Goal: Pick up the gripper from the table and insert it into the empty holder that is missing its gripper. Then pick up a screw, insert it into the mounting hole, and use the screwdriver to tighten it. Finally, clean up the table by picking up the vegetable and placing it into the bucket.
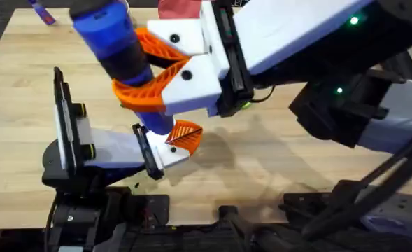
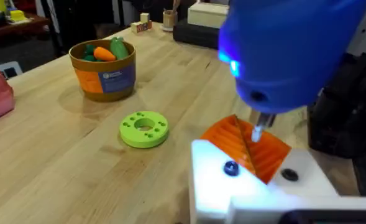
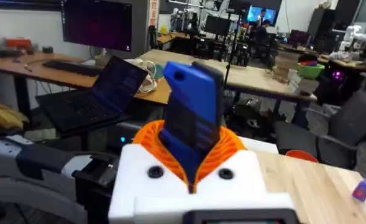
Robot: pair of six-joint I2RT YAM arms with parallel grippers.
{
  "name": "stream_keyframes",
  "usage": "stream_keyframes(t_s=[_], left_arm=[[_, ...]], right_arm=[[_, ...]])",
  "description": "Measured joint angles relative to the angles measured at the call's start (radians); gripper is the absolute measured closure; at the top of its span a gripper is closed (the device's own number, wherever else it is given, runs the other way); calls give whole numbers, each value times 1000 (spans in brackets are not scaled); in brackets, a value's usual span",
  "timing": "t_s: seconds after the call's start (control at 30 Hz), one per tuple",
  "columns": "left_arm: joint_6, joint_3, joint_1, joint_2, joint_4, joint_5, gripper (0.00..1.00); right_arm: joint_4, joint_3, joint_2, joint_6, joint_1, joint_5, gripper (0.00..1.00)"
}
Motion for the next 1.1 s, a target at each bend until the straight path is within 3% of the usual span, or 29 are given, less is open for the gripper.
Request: stream_keyframes(t_s=[1.1], left_arm=[[0, 0, 0, 0, 0, 0, 993]], right_arm=[[1, -1, 46, -71, 8, -3, 977]])
